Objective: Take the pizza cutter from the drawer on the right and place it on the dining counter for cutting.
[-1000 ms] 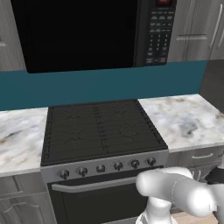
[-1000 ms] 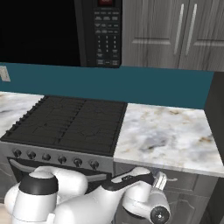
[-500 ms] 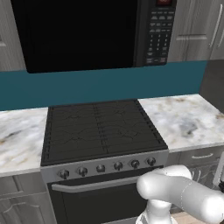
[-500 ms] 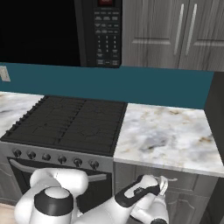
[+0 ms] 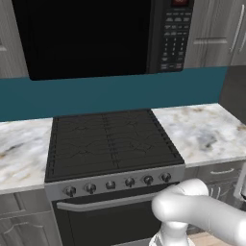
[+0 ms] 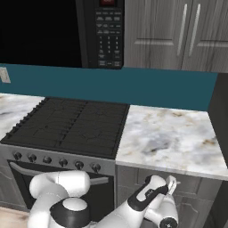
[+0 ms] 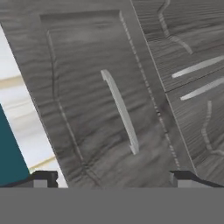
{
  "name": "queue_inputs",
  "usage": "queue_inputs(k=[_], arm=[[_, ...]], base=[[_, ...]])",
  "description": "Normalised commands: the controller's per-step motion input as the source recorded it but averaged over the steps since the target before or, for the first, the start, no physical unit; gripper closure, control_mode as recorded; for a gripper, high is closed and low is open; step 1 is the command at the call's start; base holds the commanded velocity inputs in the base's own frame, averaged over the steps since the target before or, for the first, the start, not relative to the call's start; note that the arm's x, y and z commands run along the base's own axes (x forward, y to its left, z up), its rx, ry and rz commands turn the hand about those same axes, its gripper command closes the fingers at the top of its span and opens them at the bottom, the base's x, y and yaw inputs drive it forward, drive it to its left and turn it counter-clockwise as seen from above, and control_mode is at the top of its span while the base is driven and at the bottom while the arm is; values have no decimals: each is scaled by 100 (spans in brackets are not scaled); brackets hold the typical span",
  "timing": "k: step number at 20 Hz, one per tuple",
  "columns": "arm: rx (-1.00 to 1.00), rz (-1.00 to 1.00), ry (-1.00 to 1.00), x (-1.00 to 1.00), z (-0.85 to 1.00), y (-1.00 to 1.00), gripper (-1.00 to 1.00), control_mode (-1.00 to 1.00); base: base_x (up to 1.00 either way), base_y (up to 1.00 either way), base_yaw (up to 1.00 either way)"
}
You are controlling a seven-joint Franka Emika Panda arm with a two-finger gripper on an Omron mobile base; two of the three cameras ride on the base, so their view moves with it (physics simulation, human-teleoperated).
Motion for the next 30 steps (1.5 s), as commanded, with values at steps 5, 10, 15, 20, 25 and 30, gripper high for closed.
queue_inputs(k=[5,10,15,20,25,30], arm=[[-6,0,-6,28,-46,-1,-100,-100],[-2,0,-11,19,-50,0,-100,-100],[-2,0,-12,6,-12,0,-100,-100],[-1,0,-6,1,0,0,-100,-100],[0,0,0,10,2,-5,-100,-100],[0,0,1,20,5,-5,-100,-100]], base=[[0,0,0],[0,0,0],[0,0,0],[0,0,0],[0,0,0],[0,0,0]])
